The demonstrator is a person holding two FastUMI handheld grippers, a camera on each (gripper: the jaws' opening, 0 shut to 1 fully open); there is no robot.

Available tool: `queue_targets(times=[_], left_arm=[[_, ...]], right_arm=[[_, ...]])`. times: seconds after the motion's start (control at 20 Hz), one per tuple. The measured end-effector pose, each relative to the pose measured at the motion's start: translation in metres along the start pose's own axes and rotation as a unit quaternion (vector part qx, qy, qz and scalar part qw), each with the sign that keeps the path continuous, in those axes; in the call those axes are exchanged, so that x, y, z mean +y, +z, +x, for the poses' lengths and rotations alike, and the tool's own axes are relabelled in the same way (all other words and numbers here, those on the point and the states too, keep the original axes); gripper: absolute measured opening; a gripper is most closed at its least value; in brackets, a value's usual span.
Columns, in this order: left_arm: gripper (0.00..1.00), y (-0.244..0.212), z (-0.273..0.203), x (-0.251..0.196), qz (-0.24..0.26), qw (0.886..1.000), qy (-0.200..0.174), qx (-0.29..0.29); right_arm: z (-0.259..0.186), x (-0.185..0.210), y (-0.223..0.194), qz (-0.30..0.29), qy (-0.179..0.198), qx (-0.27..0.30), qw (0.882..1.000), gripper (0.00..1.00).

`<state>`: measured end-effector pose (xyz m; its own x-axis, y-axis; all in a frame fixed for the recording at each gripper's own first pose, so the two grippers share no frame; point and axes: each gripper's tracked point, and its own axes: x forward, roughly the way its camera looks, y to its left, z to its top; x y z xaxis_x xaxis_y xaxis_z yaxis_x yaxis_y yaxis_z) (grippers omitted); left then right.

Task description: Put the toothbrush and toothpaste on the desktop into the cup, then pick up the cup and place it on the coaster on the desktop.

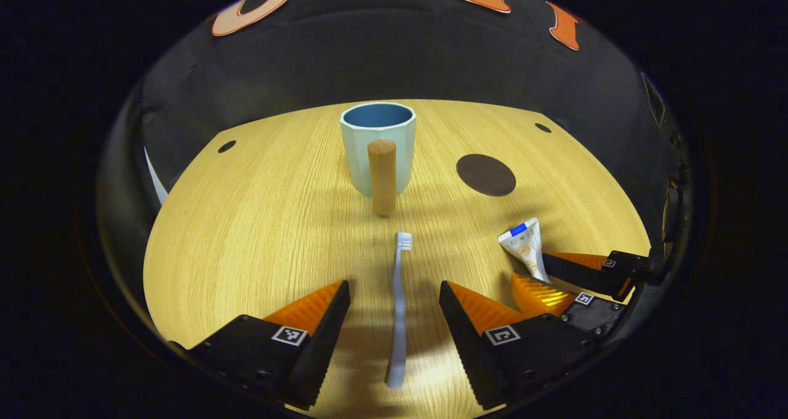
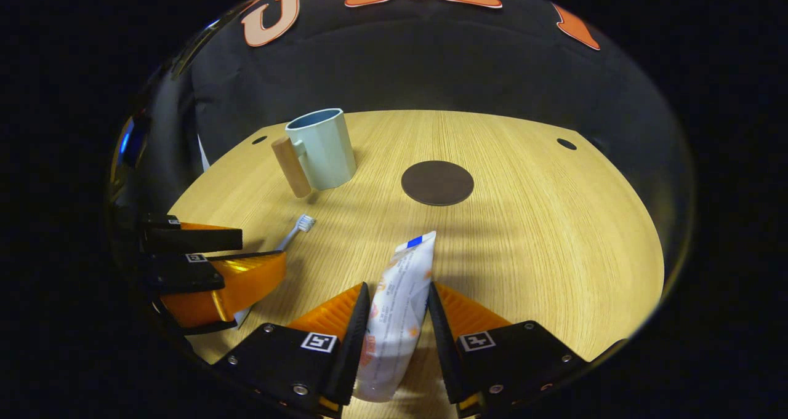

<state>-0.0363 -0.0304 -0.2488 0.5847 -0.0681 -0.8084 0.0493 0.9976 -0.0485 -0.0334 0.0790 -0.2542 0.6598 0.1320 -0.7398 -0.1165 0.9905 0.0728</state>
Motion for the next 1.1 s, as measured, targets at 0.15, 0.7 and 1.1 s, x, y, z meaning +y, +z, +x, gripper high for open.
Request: queue_targets(times=[0.15,0.7,1.1], left_arm=[[0.85,-0.007,0.005,-0.007,-0.012,1.000,-0.005,0.018],[0.07,-0.010,0.015,0.003,-0.022,0.999,-0.009,0.047],[0.05,-0.008,0.025,0.020,-0.043,0.999,-0.023,0.003]], right_arm=[[0.001,0.005,0.000,-0.005,0.010,-0.001,1.000,0.48],[0.001,0.003,0.001,0.003,0.019,0.001,1.000,0.10],[-0.030,0.011,0.036,0.008,0.052,-0.050,0.997,0.08]])
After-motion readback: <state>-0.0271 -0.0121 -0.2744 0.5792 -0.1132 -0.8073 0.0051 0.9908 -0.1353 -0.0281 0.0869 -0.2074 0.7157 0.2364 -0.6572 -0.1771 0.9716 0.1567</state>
